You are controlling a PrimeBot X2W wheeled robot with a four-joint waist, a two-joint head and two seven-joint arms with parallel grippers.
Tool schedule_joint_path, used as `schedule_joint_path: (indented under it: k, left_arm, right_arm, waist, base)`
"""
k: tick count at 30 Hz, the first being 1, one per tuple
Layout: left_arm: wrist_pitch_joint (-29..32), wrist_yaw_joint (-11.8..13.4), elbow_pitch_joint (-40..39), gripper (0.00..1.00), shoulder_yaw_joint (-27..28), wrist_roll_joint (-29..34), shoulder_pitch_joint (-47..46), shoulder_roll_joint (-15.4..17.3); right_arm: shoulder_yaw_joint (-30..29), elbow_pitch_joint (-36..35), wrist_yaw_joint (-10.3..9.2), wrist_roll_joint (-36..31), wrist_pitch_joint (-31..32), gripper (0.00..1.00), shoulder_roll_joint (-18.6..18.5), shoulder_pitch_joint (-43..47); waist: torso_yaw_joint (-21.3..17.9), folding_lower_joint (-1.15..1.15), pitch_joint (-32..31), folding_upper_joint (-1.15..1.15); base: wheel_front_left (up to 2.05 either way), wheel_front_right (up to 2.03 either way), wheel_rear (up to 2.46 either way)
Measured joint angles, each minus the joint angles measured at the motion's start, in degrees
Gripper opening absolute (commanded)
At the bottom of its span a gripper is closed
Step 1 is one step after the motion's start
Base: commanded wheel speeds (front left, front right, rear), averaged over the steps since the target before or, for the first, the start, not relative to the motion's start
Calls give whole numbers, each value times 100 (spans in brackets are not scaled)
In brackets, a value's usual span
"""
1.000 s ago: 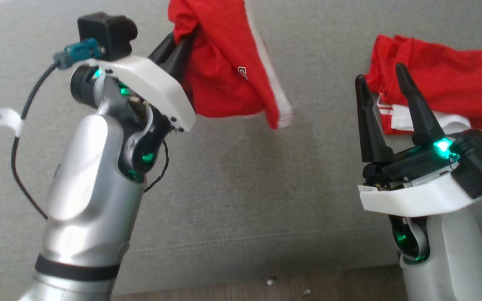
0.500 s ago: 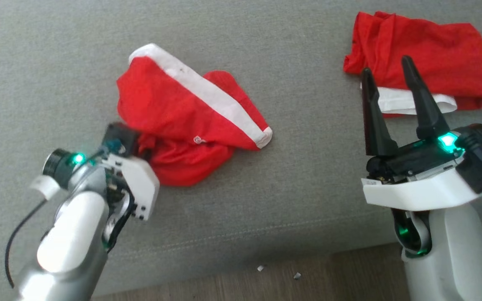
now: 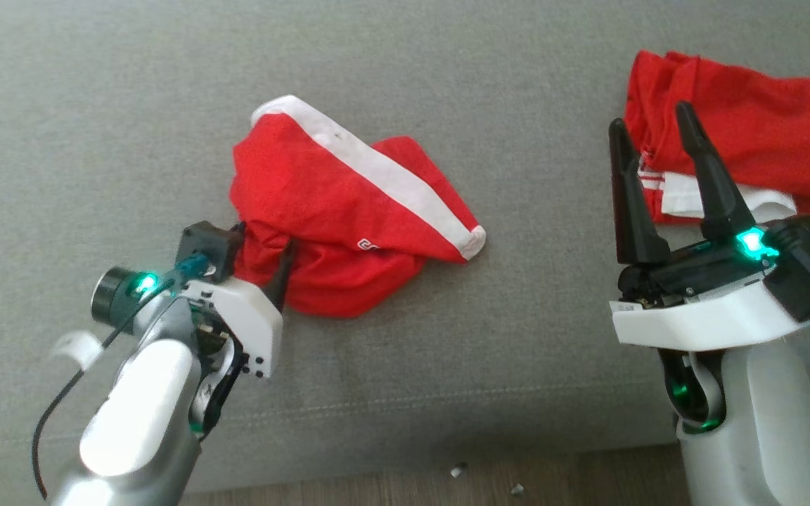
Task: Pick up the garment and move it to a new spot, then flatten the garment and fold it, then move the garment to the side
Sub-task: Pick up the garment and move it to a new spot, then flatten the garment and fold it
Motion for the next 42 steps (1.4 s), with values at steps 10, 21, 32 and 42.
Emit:
schedule_joint_path:
  k: [10,21,32,42]
  left_arm:
    - [-644,443,-894,100,730,-698,676,-129]
    - [-1534,661,-1572,100,1025,-1143,1645,-465]
    - [-1944,611,-1639,100,1054,-1145,2161,-918]
    - [-1945,436,-1713,100,1356,-904,2176,-1046]
  right_arm:
    - [-174,204,0,-27,92,100,5,327]
    - [-307,260,0,-29,143,100,33,666]
    - [-341,382,0,1,138,100,38,960]
    - [-335,665,0,230,148,100,40,944]
  waist:
    - [340,0,-481,0]
    - [527,0,-876,0]
    - [437,0,-908,0]
    - [454,0,-828,0]
  base:
    - [0,0,0]
    - [0,0,0]
    - [0,0,0]
    - [0,0,0]
